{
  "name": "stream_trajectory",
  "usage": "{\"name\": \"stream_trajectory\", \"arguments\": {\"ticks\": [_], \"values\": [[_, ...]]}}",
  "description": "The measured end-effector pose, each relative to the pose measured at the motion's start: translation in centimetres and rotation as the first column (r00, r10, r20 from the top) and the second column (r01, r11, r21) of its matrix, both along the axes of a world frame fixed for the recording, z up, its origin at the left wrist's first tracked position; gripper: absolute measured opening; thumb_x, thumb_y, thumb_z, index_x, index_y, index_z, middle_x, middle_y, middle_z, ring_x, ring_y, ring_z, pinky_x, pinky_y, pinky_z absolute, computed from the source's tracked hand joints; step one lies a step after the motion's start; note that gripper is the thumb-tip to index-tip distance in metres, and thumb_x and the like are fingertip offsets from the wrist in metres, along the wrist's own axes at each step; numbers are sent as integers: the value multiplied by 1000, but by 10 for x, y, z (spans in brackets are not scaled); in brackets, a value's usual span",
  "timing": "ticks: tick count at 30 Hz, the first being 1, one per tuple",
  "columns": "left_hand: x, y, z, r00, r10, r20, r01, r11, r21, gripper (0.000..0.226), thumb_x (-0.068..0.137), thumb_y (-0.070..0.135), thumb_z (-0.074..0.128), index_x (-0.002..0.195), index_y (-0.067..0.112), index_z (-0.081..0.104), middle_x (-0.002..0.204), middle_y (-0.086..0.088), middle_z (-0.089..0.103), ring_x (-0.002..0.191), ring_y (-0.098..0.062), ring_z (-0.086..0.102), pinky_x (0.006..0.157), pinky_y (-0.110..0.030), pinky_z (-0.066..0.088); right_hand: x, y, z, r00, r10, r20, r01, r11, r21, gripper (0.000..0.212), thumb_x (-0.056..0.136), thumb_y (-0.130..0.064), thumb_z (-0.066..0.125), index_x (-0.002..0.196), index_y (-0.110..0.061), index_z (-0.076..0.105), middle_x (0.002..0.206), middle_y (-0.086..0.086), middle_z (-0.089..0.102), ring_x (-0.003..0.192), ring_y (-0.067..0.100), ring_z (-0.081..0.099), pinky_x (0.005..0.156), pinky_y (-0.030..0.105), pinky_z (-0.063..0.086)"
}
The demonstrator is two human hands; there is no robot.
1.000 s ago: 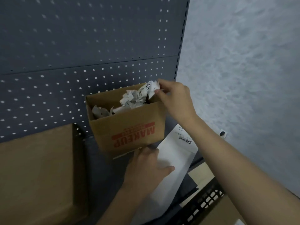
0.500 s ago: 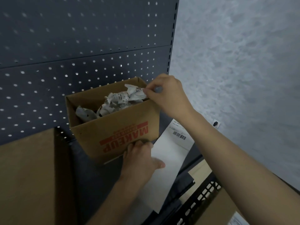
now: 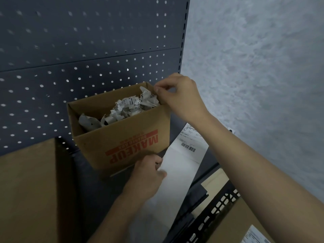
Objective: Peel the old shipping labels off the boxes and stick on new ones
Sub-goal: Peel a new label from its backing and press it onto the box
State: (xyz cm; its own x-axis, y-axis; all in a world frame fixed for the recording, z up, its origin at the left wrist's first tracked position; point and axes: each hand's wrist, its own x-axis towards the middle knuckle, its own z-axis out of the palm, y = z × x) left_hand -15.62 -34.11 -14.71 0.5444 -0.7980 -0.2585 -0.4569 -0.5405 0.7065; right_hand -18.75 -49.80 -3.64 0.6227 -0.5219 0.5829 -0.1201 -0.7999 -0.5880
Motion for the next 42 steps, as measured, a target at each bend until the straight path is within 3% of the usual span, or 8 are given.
{"name": "stream_trajectory", "arguments": {"ticks": [4,10,15,22,25,28,35,42], "values": [[-1,9,12,998,-36,-50,39,998,53,27,82,28,55,109,34,60,103,14,64,102,-14,59,101,-51,43,-12,6,-7,999,29,31,-28,999,-28,11,88,-14,65,89,-18,75,85,-8,64,81,7,60,80,24,48],[1,17,30,975,-93,-200,90,996,-21,29,89,12,59,109,33,62,96,16,67,88,-2,63,71,-20,47,-36,14,-28,989,3,149,16,991,-130,11,90,-12,64,91,-15,74,91,-5,64,89,9,59,81,26,48],[-11,23,41,959,-96,-268,66,991,-119,29,86,8,53,100,31,66,89,13,70,83,-3,65,69,-22,45,-62,20,-43,985,5,175,19,991,-134,10,89,-10,64,91,-12,74,89,-1,67,87,11,62,81,22,47],[-30,17,38,896,23,-444,-137,964,-228,26,93,16,56,76,29,72,72,11,71,57,5,63,60,-24,50,-102,25,-81,992,53,-118,-46,997,57,13,85,-5,67,83,-16,72,77,-4,66,76,9,59,68,10,39],[-34,14,31,904,-13,-428,-108,961,-256,22,95,24,58,81,17,73,73,-1,71,63,-2,64,57,-16,46,-111,28,-94,975,73,-210,-39,986,163,10,87,-12,67,85,-19,73,81,-7,67,78,9,60,67,9,38],[-34,14,27,905,-40,-424,-66,970,-232,25,95,14,55,87,30,73,79,12,73,73,0,68,62,-15,48,-116,28,-103,962,80,-260,-26,978,208,11,89,-16,65,86,-22,73,85,-8,68,81,8,60,68,10,38],[-37,16,26,901,-84,-425,-19,972,-233,40,93,4,47,102,33,72,97,2,74,94,-17,69,90,-40,53,-121,33,-107,964,80,-253,-13,967,255,7,89,-23,67,88,-27,73,83,-11,66,83,9,59,70,14,41],[-38,21,26,928,-147,-342,46,957,-287,49,92,0,45,109,40,67,99,18,71,94,0,66,85,-28,54,-125,40,-106,976,58,-210,-15,979,203,4,87,-24,71,90,-25,73,83,-10,63,84,9,59,71,11,38]]}}
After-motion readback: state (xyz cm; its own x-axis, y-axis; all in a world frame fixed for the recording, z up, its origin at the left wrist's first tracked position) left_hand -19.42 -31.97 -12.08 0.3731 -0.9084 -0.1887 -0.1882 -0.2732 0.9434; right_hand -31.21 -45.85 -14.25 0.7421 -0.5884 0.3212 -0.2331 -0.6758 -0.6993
